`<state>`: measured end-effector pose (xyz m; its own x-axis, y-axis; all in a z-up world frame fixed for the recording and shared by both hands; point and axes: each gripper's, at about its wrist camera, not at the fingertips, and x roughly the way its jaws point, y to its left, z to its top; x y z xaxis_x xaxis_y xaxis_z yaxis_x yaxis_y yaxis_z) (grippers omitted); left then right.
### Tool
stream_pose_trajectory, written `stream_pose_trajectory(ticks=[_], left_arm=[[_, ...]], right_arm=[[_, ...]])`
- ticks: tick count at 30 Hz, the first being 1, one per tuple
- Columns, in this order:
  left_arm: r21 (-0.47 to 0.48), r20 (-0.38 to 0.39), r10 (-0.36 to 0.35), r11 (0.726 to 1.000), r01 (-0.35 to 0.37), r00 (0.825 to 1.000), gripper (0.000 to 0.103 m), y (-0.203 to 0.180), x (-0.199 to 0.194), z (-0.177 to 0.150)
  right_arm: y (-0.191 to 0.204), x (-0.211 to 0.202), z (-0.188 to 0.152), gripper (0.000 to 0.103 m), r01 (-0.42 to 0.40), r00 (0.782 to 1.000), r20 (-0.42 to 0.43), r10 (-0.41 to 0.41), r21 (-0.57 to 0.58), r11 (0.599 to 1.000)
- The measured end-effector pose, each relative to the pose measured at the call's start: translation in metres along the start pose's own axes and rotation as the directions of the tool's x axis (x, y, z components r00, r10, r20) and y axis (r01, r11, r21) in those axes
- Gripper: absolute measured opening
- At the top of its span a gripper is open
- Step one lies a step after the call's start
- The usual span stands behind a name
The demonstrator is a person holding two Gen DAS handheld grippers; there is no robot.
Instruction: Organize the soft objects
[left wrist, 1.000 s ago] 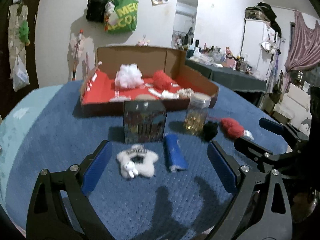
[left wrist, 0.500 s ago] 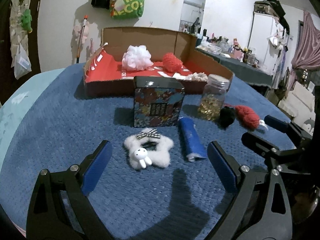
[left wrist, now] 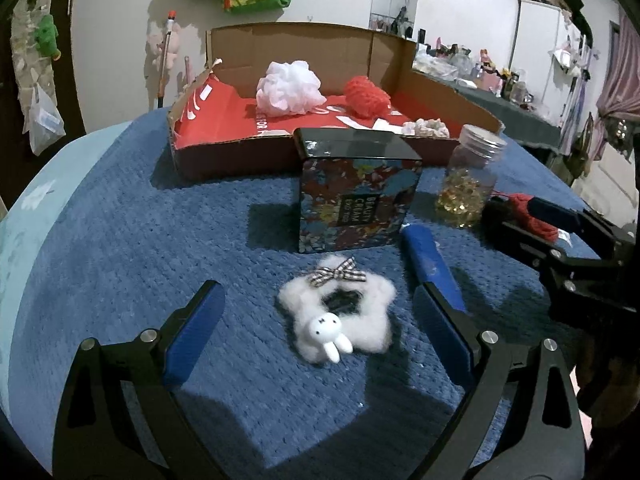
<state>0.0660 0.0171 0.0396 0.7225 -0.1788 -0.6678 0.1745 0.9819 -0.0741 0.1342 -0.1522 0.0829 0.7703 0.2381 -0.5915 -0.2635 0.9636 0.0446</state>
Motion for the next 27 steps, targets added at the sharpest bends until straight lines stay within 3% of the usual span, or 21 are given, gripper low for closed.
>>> stream_pose_trajectory(ticks=[5, 9, 10, 12, 13, 21, 23, 24, 27], left_arm=[[0.01, -0.04, -0.018, 1.0, 0.018, 0.999, 0.076, 0.002, 0.011, 0.003], [0.017, -0.058, -0.043, 0.999, 0.044, 0.997, 0.055, 0.001, 0.017, 0.003], [0.017, -0.057, -0.048, 0.999, 0.049, 0.997, 0.055, 0.001, 0.017, 0.003], [0.022, -0.052, -0.055, 0.998, 0.056, 0.997, 0.053, -0.001, 0.017, 0.003], [0.024, -0.05, -0.054, 0.998, 0.056, 0.997, 0.052, -0.001, 0.016, 0.003], [0.036, -0.004, -0.075, 0.996, 0.076, 0.997, 0.049, -0.007, -0.002, 0.003], [0.04, 0.005, -0.099, 0.994, 0.099, 0.995, 0.044, -0.01, -0.007, 0.005], [0.043, 0.008, -0.112, 0.993, 0.111, 0.994, 0.032, -0.012, -0.008, 0.006], [0.052, 0.006, -0.124, 0.991, 0.124, 0.992, 0.032, -0.016, -0.009, 0.006]], right_arm=[[-0.002, 0.014, 0.004, 0.073, 0.005, 0.999, -0.044, -0.005, -0.006, 1.0], [0.0, 0.023, 0.005, 0.066, 0.006, 0.996, -0.084, -0.007, -0.019, 1.0], [0.0, 0.025, 0.005, 0.063, 0.008, 0.995, -0.095, -0.01, -0.021, 1.0], [-0.001, 0.028, 0.004, 0.045, 0.01, 0.994, -0.107, -0.012, -0.018, 1.0], [-0.002, 0.028, 0.003, 0.029, 0.02, 0.994, -0.109, -0.021, -0.016, 1.0], [0.0, 0.005, -0.002, 0.027, -0.056, 0.996, -0.071, 0.057, 0.015, 0.998], [0.005, -0.002, -0.003, 0.027, -0.088, 0.994, -0.059, 0.089, 0.014, 0.996], [0.009, -0.005, -0.003, 0.027, -0.101, 0.993, -0.057, 0.101, 0.011, 0.995], [0.018, -0.012, -0.003, 0.027, -0.119, 0.992, -0.043, 0.119, -0.009, 0.993]])
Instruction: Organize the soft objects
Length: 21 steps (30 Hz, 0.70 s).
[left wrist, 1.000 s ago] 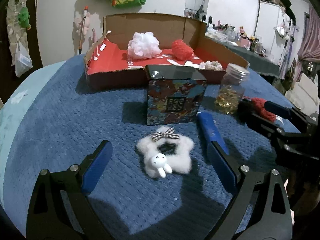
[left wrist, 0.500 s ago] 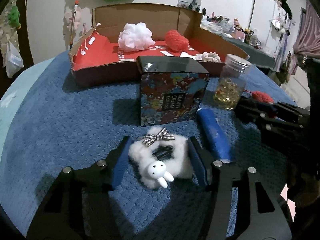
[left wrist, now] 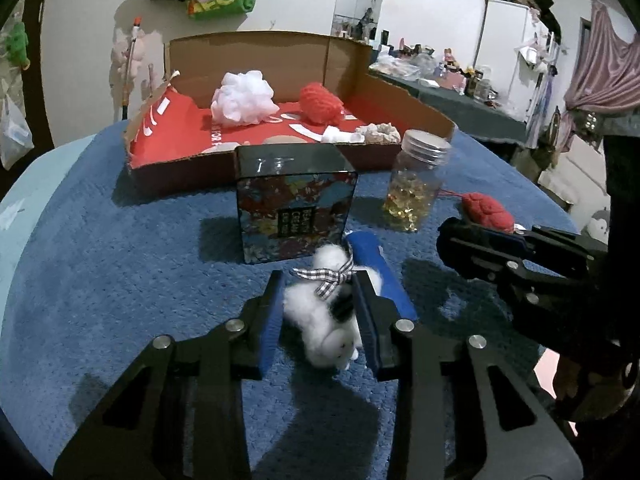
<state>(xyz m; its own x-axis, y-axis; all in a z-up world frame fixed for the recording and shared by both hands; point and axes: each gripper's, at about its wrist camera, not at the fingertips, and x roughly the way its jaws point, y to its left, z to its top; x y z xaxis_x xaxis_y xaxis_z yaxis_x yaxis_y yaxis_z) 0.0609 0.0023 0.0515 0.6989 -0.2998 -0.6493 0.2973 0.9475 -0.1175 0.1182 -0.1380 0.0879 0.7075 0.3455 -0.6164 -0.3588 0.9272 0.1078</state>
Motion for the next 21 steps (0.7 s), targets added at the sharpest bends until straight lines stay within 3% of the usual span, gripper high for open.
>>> stream_pose_trajectory(ticks=[5, 7, 8, 15, 18, 20, 21], left_arm=[[-0.013, -0.008, -0.003, 1.0, 0.003, 1.0, 0.038, 0.003, 0.003, -0.002], [-0.018, -0.006, -0.003, 1.0, 0.003, 1.0, 0.069, 0.004, 0.002, -0.004], [-0.009, -0.01, 0.006, 1.0, -0.006, 1.0, 0.072, 0.004, 0.003, -0.005], [0.041, -0.023, 0.014, 0.999, -0.013, 1.0, 0.073, -0.001, 0.008, -0.014], [0.064, -0.042, 0.026, 0.998, -0.023, 0.999, 0.076, -0.004, 0.014, -0.014], [0.074, -0.048, 0.043, 0.996, -0.04, 0.998, 0.076, -0.003, 0.015, -0.015], [0.077, -0.049, 0.057, 0.996, -0.053, 0.997, 0.076, -0.001, 0.015, -0.015]], right_arm=[[0.003, 0.0, -0.002, 0.027, -0.008, 1.0, -0.007, 0.008, -0.002, 1.0], [0.002, 0.0, -0.004, 0.027, -0.009, 1.0, -0.012, 0.009, -0.001, 1.0], [0.001, 0.0, -0.005, 0.027, -0.007, 1.0, -0.015, 0.007, 0.0, 1.0], [-0.005, 0.005, -0.019, 0.033, -0.001, 0.999, -0.053, 0.001, -0.003, 1.0], [-0.006, 0.005, -0.02, 0.042, 0.006, 0.999, -0.053, -0.006, -0.009, 1.0], [-0.005, 0.006, -0.021, 0.056, 0.01, 0.999, -0.052, -0.011, -0.016, 1.0], [-0.005, 0.005, -0.022, 0.056, 0.013, 0.999, -0.046, -0.014, -0.021, 1.0]])
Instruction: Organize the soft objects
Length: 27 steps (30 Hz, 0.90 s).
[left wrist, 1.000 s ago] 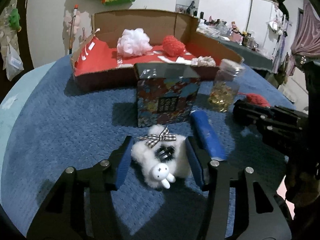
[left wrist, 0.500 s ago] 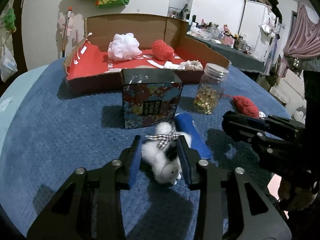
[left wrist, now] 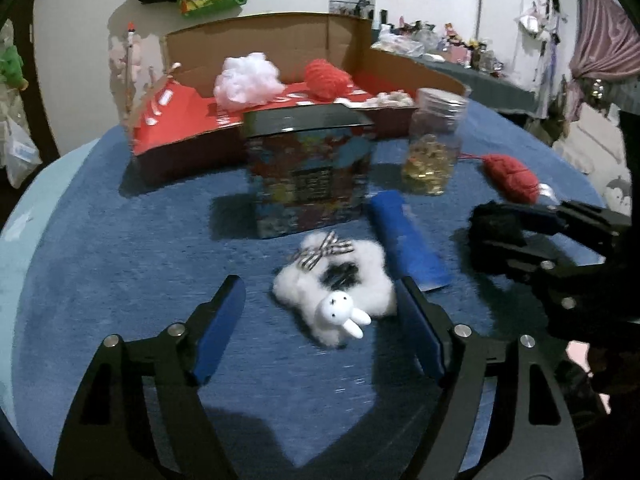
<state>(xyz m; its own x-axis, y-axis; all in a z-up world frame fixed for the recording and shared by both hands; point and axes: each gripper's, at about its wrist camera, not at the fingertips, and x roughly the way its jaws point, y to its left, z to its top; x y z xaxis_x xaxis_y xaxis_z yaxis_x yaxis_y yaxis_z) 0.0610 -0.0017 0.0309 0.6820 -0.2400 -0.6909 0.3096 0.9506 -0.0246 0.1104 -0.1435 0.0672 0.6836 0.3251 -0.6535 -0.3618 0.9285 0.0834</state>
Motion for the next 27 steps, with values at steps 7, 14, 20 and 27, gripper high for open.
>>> stream_pose_trajectory(ticks=[7, 14, 20, 27], left_arm=[[-0.021, -0.013, 0.037, 0.999, -0.037, 0.999, 0.076, 0.022, -0.007, -0.003], [0.016, -0.009, 0.019, 1.0, -0.019, 1.0, 0.075, 0.008, 0.004, 0.011], [-0.009, -0.019, -0.001, 1.0, 0.0, 1.0, 0.055, 0.011, 0.01, 0.01], [-0.045, 0.02, -0.042, 0.998, 0.043, 0.999, 0.055, 0.008, -0.007, -0.002]], right_arm=[[-0.002, -0.001, 0.001, 0.058, -0.011, 1.0, 0.015, 0.011, 0.007, 1.0], [0.0, 0.002, 0.001, 0.058, -0.012, 0.999, 0.04, 0.012, 0.001, 1.0], [0.007, 0.008, -0.001, 0.029, -0.042, 0.998, 0.051, 0.044, -0.029, 0.999], [0.014, -0.005, 0.0, 0.029, -0.07, 0.993, 0.096, 0.072, -0.032, 0.997]])
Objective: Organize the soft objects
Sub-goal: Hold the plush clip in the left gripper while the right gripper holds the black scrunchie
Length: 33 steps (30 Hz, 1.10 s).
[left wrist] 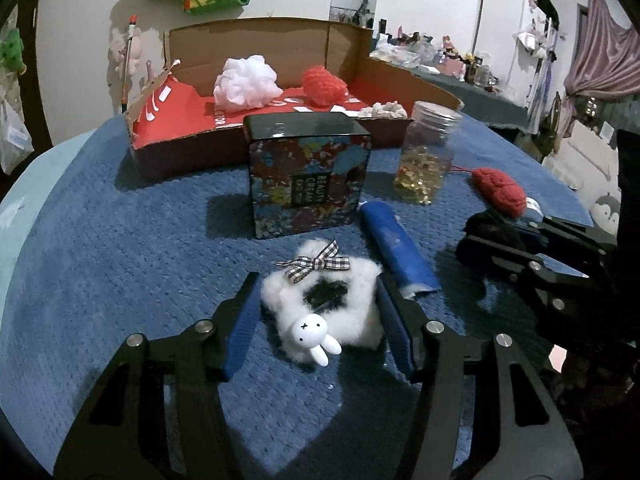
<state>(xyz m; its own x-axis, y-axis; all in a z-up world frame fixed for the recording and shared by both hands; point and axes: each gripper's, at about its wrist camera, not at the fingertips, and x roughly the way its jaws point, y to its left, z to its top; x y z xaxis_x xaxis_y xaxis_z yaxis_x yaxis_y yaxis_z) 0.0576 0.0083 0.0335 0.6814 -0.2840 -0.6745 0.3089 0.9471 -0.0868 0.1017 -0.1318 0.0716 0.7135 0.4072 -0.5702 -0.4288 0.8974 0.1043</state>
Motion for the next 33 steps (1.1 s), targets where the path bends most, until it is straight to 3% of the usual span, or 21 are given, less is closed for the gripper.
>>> stream_pose_trajectory(ticks=[21, 24, 33], left_arm=[[0.012, -0.014, 0.011, 1.0, -0.01, 1.0, 0.058, -0.002, 0.003, 0.0], [0.023, -0.014, 0.017, 1.0, -0.017, 1.0, 0.063, -0.003, 0.005, -0.001], [0.053, 0.023, 0.058, 0.997, -0.059, 0.998, 0.065, -0.011, 0.005, -0.007]], right_arm=[[-0.008, 0.004, -0.005, 0.029, 0.019, 0.999, -0.034, -0.018, 0.028, 0.999], [-0.009, 0.005, -0.008, 0.031, 0.033, 0.999, -0.039, -0.032, 0.024, 0.999], [-0.007, 0.007, -0.015, 0.041, 0.078, 0.997, -0.015, -0.078, 0.001, 0.997]])
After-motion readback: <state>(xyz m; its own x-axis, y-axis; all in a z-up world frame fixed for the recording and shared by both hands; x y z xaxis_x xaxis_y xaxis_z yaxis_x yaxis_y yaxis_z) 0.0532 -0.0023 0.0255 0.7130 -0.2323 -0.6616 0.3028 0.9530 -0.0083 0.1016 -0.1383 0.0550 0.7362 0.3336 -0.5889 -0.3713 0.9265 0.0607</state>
